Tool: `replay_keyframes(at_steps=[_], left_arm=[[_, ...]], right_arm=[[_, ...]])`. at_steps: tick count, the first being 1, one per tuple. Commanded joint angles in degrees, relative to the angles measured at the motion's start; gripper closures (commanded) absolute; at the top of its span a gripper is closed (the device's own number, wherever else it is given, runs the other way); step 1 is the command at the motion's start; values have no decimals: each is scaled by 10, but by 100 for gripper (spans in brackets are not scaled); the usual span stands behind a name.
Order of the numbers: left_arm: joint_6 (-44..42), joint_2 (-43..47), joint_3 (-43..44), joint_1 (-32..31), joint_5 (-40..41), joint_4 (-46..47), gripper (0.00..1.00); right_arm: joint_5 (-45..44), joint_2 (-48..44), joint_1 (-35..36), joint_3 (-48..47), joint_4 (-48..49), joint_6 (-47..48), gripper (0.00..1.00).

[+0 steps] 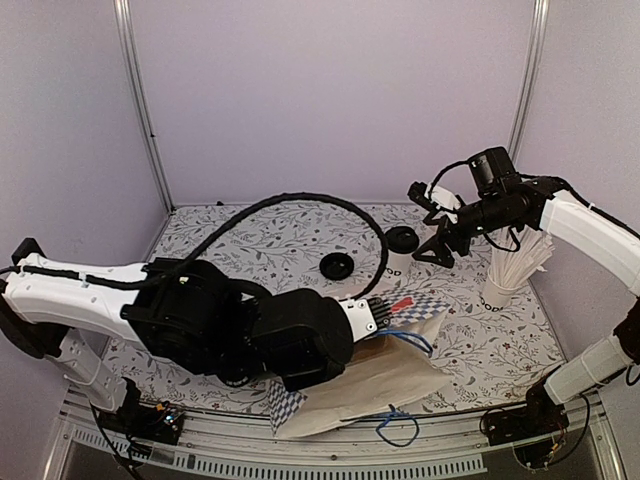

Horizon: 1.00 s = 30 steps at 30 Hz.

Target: Pack the takeout coffee

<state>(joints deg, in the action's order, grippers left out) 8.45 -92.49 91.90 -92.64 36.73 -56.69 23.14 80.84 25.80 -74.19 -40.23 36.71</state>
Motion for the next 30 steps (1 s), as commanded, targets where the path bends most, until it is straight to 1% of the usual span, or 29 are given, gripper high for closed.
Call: replay_keyframes(at_steps=[1,6,7,8,11,13,17,20,22,27,30], left_arm=[[5,14,2,44,-9,4,46],[-9,53,-29,105,-24,44,44],[-11,62,-37,121,-30,54,43],[-10,73,-48,139,-41,65,40],[-6,98,-81,214,-115,97,38],[-17,114,-107,248,-141,127,37],[-44,143,-141,308,-187,176,37],[-59,163,-162,339,-233,209,36],[-62,170,-167,352,-255,216,36],[-61,186,-169,361,-273,213,31],[-52,201,-173,364,-279,215,26]], right_arm=[[8,-7,-2,-8,-2,-12,1],[16,19,-5,-44,-30,-26,1],[16,25,-5,-48,-32,-26,1],[15,28,-5,-52,-33,-25,1],[3,39,-6,-63,-35,-23,1],[-9,51,-6,-78,-37,-26,1],[-24,106,-6,-125,-57,-45,1],[-39,139,-6,-160,-70,-48,1],[-45,166,-5,-182,-80,-48,1],[-70,226,-5,-228,-89,-52,1],[-82,260,-6,-247,-86,-58,1]])
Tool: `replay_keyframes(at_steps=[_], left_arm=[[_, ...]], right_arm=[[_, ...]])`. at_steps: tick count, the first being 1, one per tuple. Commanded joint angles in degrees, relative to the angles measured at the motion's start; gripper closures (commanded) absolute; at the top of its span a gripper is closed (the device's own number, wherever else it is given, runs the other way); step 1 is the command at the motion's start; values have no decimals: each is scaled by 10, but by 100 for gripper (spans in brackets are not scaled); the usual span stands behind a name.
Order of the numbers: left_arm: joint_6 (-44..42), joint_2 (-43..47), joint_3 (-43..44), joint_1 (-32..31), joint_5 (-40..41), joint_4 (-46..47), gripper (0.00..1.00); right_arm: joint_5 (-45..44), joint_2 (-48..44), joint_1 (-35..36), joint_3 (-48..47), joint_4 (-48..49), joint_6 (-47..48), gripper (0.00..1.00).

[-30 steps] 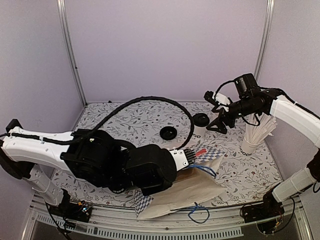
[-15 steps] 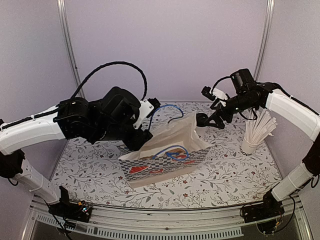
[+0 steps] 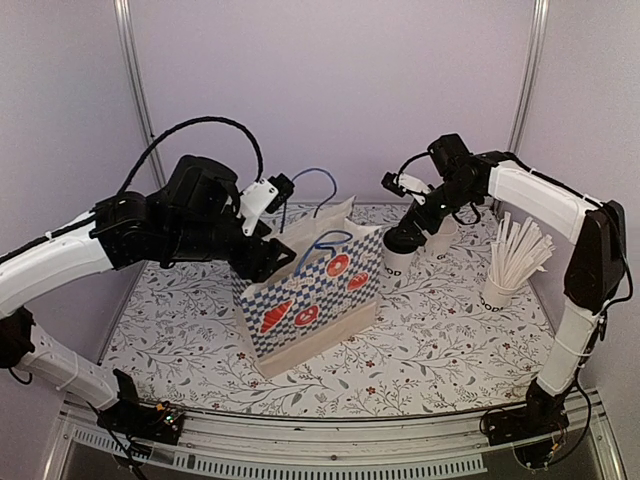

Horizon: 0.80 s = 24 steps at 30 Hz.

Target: Pack the takeout coffee

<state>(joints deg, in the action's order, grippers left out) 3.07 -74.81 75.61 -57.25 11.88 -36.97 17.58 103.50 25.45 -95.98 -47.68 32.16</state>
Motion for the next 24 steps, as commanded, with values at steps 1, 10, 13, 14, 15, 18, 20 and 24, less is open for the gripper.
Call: replay_keyframes(at_steps=[1,10,13,14,15,18,20,24], left_arm=[[5,29,-13,12,-30,20,25],[35,68,-35,28,-39,47,20],[38,78,-43,32,-37,51,20],[40,81,-45,33,-36,51,20],[42,84,-47,34,-37,51,20],[43,91,-51,36,-40,53,20],[42,96,-54,36,-40,55,20],[43,101,-59,37,-41,59,20]], right_arm=[[-32,44,-2,-35,-8,-16,1],[-70,112,-6,-94,-9,-33,1],[-69,126,-8,-103,-16,-36,1],[-72,130,-8,-104,-16,-37,1],[-76,134,-9,-104,-15,-38,1],[-79,140,-12,-107,-16,-42,1],[-83,146,-15,-110,-17,-45,1],[-80,154,-19,-117,-24,-47,1]])
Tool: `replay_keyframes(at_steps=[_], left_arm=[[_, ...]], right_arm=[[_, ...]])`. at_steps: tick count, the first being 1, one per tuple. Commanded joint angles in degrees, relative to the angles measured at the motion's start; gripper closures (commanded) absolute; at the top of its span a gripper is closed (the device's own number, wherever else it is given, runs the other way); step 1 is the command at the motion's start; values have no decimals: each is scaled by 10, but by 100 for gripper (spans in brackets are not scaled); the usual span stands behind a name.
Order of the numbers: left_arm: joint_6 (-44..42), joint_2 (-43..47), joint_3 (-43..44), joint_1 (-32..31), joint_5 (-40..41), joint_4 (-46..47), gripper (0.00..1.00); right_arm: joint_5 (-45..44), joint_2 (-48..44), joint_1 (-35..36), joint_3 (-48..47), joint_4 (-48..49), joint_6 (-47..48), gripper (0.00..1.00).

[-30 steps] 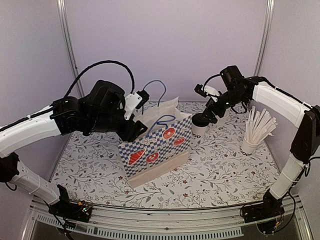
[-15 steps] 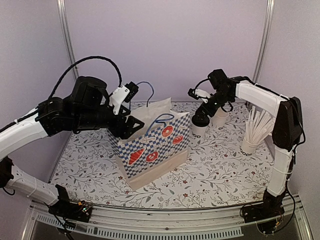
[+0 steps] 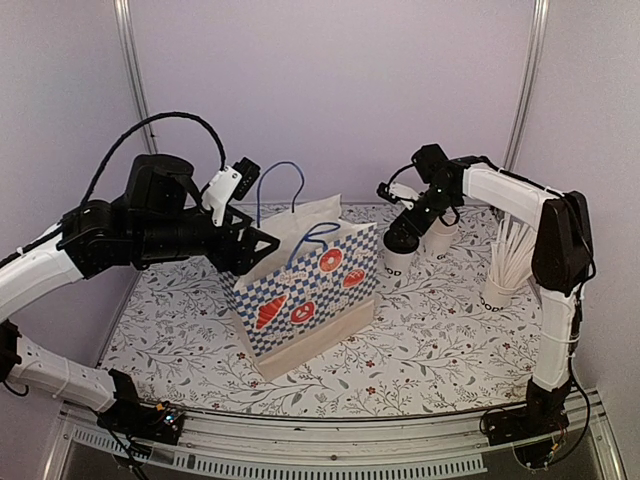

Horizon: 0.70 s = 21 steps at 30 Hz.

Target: Pack the takeout coffee

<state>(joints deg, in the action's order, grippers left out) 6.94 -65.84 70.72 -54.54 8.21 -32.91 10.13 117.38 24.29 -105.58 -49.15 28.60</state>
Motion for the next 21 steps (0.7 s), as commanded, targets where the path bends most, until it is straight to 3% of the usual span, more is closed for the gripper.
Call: replay_keyframes(at_steps=[1,21], left_arm=[[4,12,-11,11,-6,19,20],[11,28,-26,13,-10,28,20]], right_arm=[[-3,16,-7,-22,-12,-11,1],[-2,28,-7,-17,-21,-12,19]])
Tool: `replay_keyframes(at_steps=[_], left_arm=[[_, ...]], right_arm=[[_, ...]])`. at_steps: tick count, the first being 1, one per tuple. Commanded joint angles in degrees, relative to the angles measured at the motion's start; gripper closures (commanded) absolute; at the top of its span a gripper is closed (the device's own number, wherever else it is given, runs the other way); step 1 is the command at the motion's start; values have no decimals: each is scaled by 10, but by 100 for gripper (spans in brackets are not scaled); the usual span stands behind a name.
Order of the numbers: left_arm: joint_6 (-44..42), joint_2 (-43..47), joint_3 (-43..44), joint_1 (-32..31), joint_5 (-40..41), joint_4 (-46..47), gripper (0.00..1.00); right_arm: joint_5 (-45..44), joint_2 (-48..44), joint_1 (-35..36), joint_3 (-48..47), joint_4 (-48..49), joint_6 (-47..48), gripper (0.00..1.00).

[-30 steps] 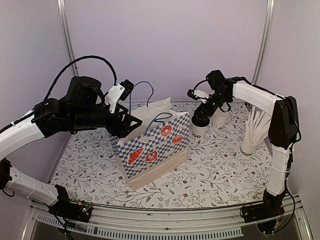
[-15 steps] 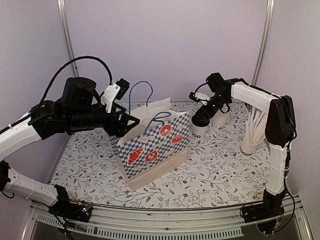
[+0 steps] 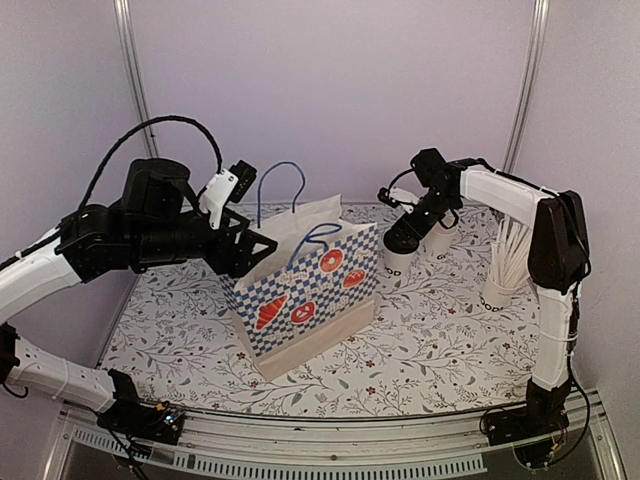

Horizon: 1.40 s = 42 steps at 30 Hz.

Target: Pack the takeout coffee

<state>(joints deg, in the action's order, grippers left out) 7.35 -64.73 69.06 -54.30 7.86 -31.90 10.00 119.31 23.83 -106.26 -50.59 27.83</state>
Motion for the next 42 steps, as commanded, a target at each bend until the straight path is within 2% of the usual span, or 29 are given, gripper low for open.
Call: replay_keyframes(at_steps=[1,13,24,29,35,42], left_arm=[[8,18,-10,10,-5,18,20],[16,33,-6,10,16,19,21],[27,62,-24,11,60,52,21],[23,73,-40,11,71,65,21],[27,78,-48,11,71,70,21],[33,101,-79,12,73,90,21]], right_arm=[[5,4,-3,-11,-8,-4,21],[48,-99,-3,59,-48,3,33],[88,-271,7,252,-57,22,33],[92,-339,20,325,-31,27,28],[97,-366,22,370,5,24,27],[85,-353,28,404,44,13,25]])
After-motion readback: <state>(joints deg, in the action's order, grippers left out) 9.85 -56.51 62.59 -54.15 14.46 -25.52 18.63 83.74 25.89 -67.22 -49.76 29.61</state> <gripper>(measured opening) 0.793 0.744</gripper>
